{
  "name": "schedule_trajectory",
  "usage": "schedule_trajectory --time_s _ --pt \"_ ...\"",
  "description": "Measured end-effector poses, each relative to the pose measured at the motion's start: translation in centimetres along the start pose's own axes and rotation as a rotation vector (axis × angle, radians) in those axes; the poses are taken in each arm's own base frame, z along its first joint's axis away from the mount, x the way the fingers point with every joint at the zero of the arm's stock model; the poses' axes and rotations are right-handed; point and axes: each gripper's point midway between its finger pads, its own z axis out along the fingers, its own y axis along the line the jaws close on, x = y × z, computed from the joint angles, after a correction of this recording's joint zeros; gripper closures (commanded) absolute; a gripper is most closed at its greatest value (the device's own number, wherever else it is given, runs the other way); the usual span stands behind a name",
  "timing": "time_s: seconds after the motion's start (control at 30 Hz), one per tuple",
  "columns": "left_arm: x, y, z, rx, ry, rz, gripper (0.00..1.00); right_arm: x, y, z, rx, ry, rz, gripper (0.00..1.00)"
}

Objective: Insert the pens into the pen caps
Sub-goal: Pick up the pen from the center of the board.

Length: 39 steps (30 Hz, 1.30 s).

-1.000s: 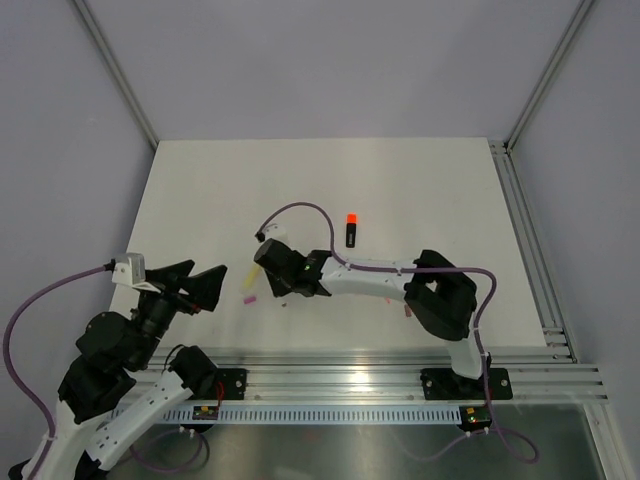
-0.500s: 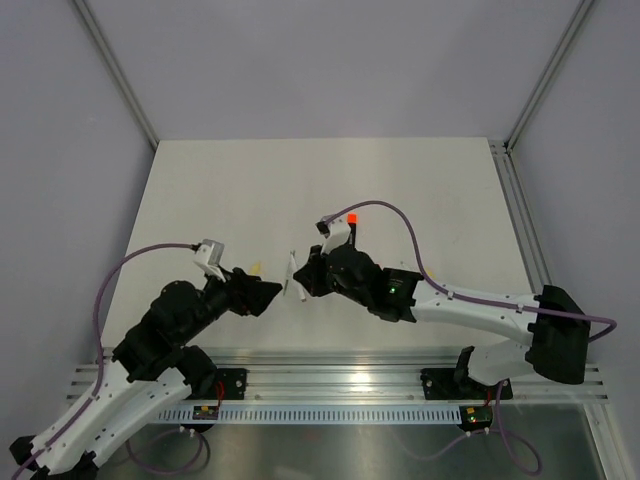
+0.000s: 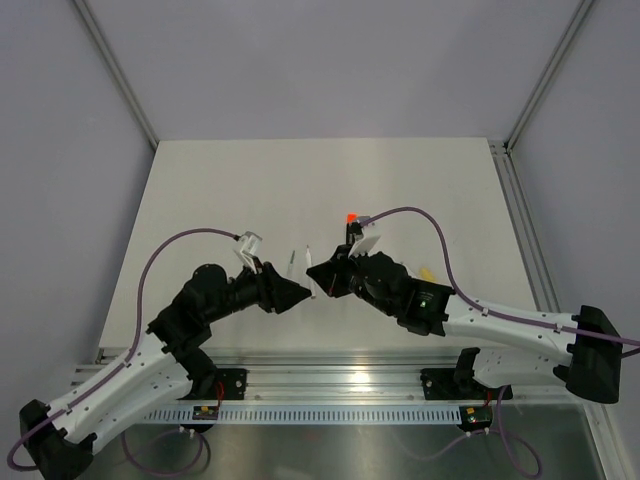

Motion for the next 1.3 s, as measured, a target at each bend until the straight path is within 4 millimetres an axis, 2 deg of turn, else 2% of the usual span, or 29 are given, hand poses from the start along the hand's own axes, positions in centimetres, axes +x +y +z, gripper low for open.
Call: schedule_trajectory --time_s 0.17,0.33,0.53,0.57,0.67,0.7,0.77,0.8,0.9,0.93,1.0,1.03,1.17,1.3 --pt "0.7 0.3 1.0 0.01 0.035 -0.025 0.46 -0.1 0.0 -0.4 -0.009 -0.012 0.025 1.0" --pt "0.4 -0.2 1.7 0.037 0.031 -0.03 0.48 0.0 0.1 -0.3 -0.012 -0.011 0.045 1.0" --pt "1.4 -0.1 2.5 0.041 0.071 -0.035 0.57 1.2 0.1 0.6 0.003 0.005 0.051 1.0" --pt "1.5 0.0 2.6 0.039 0.077 -0.035 0.64 1.4 0.0 0.7 0.01 0.006 0.05 1.0" --pt "1.7 0.2 2.6 0.03 0.083 -0.034 0.75 1.6 0.1 0.7 0.02 0.0 0.048 0.99" --pt "1.7 0.3 2.6 0.026 0.082 -0.031 0.85 1.6 0.3 0.7 0.02 -0.002 0.046 0.99" --pt "1.6 0.7 2.6 0.01 0.078 -0.033 0.96 1.4 0.4 0.6 0.032 -0.007 0.034 0.96" --pt "1.6 0.7 2.6 0.008 0.074 -0.031 1.0 1.4 0.3 0.6 0.04 -0.012 0.031 0.9" --pt "1.6 0.7 2.6 0.008 0.075 -0.032 1.0 1.4 0.4 0.6 0.054 -0.014 0.017 0.7" --pt "1.6 0.6 2.6 0.012 0.076 -0.03 1.0 1.3 0.5 0.5 0.056 -0.012 0.014 0.6" --pt "1.6 0.1 2.6 0.035 0.08 -0.023 1.0 1.1 0.6 0.4 0.06 -0.012 0.003 0.5" --pt "1.6 -0.1 2.6 0.049 0.08 -0.02 1.0 0.9 0.7 0.3 0.059 -0.014 -0.003 0.42" --pt "1.3 -2.4 2.2 0.168 0.078 -0.004 1.0 -0.3 1.6 -0.9 0.016 -0.019 -0.028 0.37" --pt "0.3 -5.5 1.3 0.315 0.053 0.018 1.0 -1.8 3.9 -2.9 -0.091 -0.02 -0.036 0.4"
